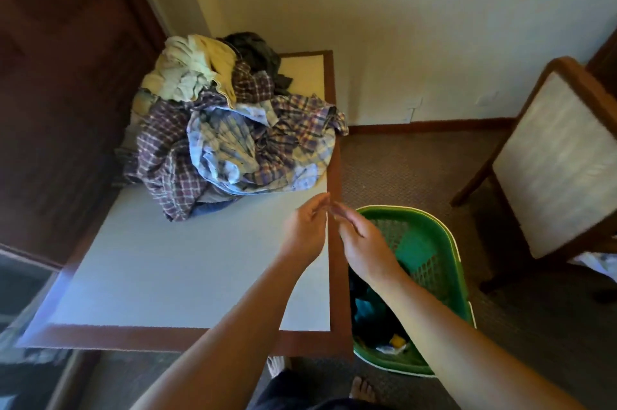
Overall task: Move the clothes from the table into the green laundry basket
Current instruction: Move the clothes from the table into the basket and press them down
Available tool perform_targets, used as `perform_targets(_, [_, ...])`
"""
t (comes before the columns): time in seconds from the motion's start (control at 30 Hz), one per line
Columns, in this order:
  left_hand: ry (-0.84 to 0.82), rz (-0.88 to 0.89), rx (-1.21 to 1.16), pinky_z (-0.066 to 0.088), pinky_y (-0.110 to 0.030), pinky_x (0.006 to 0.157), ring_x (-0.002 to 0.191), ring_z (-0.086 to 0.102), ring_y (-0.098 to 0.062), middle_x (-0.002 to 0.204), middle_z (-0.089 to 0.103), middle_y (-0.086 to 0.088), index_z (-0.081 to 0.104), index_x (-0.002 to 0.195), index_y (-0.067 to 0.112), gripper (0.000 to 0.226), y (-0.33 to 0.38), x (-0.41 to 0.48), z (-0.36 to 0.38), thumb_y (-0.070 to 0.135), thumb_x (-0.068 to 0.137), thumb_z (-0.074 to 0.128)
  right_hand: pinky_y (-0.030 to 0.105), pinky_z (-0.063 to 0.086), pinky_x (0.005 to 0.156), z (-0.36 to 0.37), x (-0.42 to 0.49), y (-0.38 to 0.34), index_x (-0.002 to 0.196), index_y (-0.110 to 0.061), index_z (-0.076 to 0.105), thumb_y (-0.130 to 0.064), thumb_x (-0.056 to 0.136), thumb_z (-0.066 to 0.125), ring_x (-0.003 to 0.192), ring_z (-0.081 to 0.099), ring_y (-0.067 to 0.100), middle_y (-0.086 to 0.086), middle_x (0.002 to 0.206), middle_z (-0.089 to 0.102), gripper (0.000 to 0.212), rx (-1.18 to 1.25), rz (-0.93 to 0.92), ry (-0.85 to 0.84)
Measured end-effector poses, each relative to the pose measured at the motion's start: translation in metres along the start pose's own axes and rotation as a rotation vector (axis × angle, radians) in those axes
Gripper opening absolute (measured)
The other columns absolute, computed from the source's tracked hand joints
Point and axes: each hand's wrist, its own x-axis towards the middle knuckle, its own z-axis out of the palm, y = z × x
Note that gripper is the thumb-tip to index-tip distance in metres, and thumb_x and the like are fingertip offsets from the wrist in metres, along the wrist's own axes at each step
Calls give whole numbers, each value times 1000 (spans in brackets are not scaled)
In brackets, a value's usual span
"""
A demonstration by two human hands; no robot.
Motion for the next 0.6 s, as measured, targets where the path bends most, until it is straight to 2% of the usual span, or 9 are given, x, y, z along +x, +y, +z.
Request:
perform_targets(0.03, [28,12,8,45,-29,113,132,58,-12,143,65,0,61,145,15,39,-1,5,-14,11,109,47,-1,36,97,10,8,-11,140,-29,60,-23,110,43,115,50,-24,-28,131,57,35,2,-24,-13])
perform_targets(0.1, [79,19,3,45,-36,116,134,59,-14,143,66,0,61,145,19,40,-1,14,-46,13,108,47,15,39,112,33,25,-29,143,-24,60,-24,110,44,130,52,-6,-18,141,58,37,13,-63,-25])
perform_targets(0.17, [126,43,19,45,-31,113,133,60,-12,142,67,3,61,145,21,40,0,24,-82,15,108,48,27,40,117,56,44,-48,143,-26,60,-27,109,46,136,51,2,-13,145,59,37,15,-110,-31])
perform_targets(0.2, [145,60,27,45,-26,110,132,60,-10,141,67,4,62,145,21,39,0,29,-101,16,108,48,24,40,115,69,56,-58,145,-26,58,-28,109,47,137,51,2,-13,146,59,38,15,-135,-37])
perform_targets(0.3, [202,108,46,48,-25,107,128,62,-8,138,69,6,62,145,23,38,1,48,-157,20,108,50,-3,36,97,108,91,-93,149,-22,55,-24,109,47,129,51,-8,-15,142,58,40,14,-174,-50])
perform_targets(0.37, [231,138,46,47,-22,105,126,61,-5,137,68,9,61,145,24,39,1,67,-194,19,108,51,4,40,103,135,116,-117,149,-25,54,-23,109,48,122,53,-16,-16,140,61,41,18,-207,-65])
perform_targets(0.47, [272,159,26,45,-20,107,127,60,-2,139,67,10,61,146,23,41,-3,101,-242,20,106,54,27,44,113,167,152,-151,147,-33,56,-29,108,49,128,56,-6,-13,143,62,40,9,-253,-39])
perform_targets(0.53, [282,168,-13,48,-25,107,120,64,-1,130,69,15,63,142,28,39,-5,124,-271,23,104,55,29,49,105,183,175,-175,148,-30,54,-30,108,48,119,64,5,-5,142,64,40,-21,-271,-11])
perform_targets(0.6, [296,186,-28,49,-25,95,102,63,-3,110,66,16,67,129,38,34,-9,148,-295,20,103,55,22,48,100,194,201,-197,152,-26,49,-33,109,47,116,62,10,0,148,59,44,-63,-285,-13])
